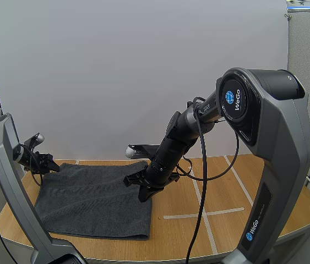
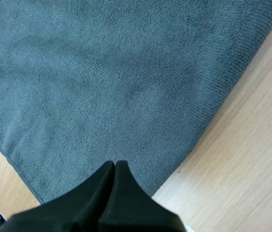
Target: Fold the towel
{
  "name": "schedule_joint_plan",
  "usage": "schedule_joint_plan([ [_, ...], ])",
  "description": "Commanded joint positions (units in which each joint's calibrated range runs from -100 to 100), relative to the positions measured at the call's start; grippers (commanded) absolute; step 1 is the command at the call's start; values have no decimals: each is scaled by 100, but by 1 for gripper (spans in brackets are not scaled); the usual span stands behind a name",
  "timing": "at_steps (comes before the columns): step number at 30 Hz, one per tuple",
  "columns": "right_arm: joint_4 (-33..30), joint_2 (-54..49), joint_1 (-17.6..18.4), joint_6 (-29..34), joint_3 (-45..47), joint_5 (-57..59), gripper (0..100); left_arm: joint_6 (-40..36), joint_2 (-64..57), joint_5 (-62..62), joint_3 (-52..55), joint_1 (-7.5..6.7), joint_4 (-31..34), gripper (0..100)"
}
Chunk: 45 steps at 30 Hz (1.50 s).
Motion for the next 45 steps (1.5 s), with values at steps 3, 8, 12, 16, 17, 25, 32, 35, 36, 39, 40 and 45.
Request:
schedule_joint_plan([
  [3, -14, -78, 6, 8, 16, 136, 0, -50, 105, 147, -193, -38, -218, 85],
  [8, -2, -78, 6, 8, 16, 136, 0, -50, 104, 147, -210, -38, -218, 84],
  [12, -1, -78, 6, 8, 16, 154, 0, -50, 104, 147, -210, -38, -142, 78],
  [16, -1, -78, 6, 8, 16, 170, 0, -107, 104, 147, -210, -8, -92, 78],
  [17, -1, -78, 6, 8, 16, 170, 0, -143, 104, 147, -210, -5, -75, 79],
  [25, -1, -78, 6, 8, 16, 213, 0, -257, 120, 147, -210, -5, 311, 79],
  [32, 21, -78, 6, 8, 16, 212, 0, -268, 288, 147, -210, -13, 36, 79],
  [35, 21, -78, 6, 8, 16, 212, 0, -243, 325, 147, -210, -13, -21, 79],
  [36, 21, -78, 6, 8, 16, 212, 0, -241, 325, 147, -210, -13, -37, 79],
  [39, 21, -78, 6, 8, 16, 212, 0, -206, 325, 147, -210, -13, -155, 79],
  [40, 21, -78, 6, 8, 16, 212, 0, -206, 325, 147, -210, -13, -170, 78],
  [45, 21, -78, 6, 8, 16, 212, 0, -206, 325, 147, -210, -13, -169, 67],
])
